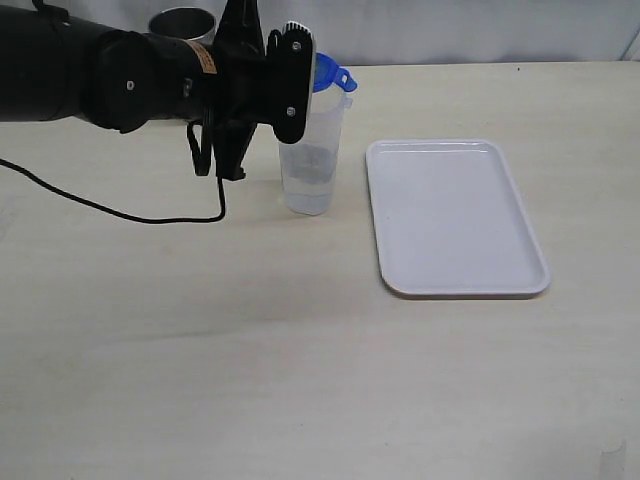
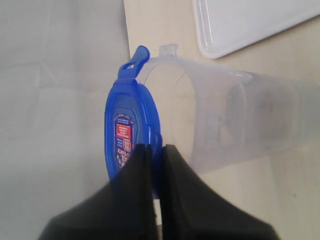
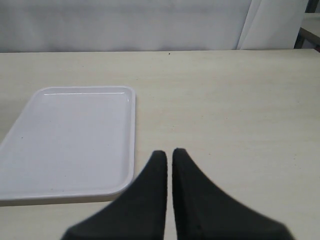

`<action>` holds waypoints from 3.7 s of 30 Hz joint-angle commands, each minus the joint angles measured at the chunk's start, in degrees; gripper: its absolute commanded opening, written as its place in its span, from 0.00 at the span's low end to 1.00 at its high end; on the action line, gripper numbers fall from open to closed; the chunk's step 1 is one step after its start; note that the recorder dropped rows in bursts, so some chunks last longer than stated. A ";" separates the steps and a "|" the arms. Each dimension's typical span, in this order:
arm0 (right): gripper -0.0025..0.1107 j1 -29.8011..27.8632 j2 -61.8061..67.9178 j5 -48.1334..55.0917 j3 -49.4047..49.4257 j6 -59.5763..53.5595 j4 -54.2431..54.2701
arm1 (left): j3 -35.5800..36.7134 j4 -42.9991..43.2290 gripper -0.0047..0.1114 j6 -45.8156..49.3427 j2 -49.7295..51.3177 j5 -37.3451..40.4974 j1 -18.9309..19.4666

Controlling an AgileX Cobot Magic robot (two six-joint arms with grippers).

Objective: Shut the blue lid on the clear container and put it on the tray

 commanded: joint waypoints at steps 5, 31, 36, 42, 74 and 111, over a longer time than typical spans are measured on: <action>0.06 -0.13 -0.26 -0.62 0.14 -0.35 0.04 | 0.18 -0.22 0.04 -0.08 -0.58 1.05 -0.16; 0.06 -0.13 -0.26 -0.62 0.14 -0.35 0.04 | 0.18 0.29 0.04 -0.08 -0.58 3.52 -2.34; 0.06 -0.13 -0.26 -0.62 0.14 -0.35 0.04 | 0.18 1.60 0.04 -0.08 -0.69 3.40 -2.34; 0.06 -0.13 -0.26 -0.62 0.14 -0.35 0.04 | 0.18 1.61 0.04 -0.08 -0.95 1.79 -2.34; 0.06 -0.13 -0.26 -0.62 0.14 -0.35 0.04 | 0.18 2.99 0.04 -0.08 -0.95 3.69 -2.34; 0.06 -0.13 -0.26 -0.62 0.14 -0.35 0.04 | 0.18 4.37 0.04 0.04 -0.95 3.56 -2.48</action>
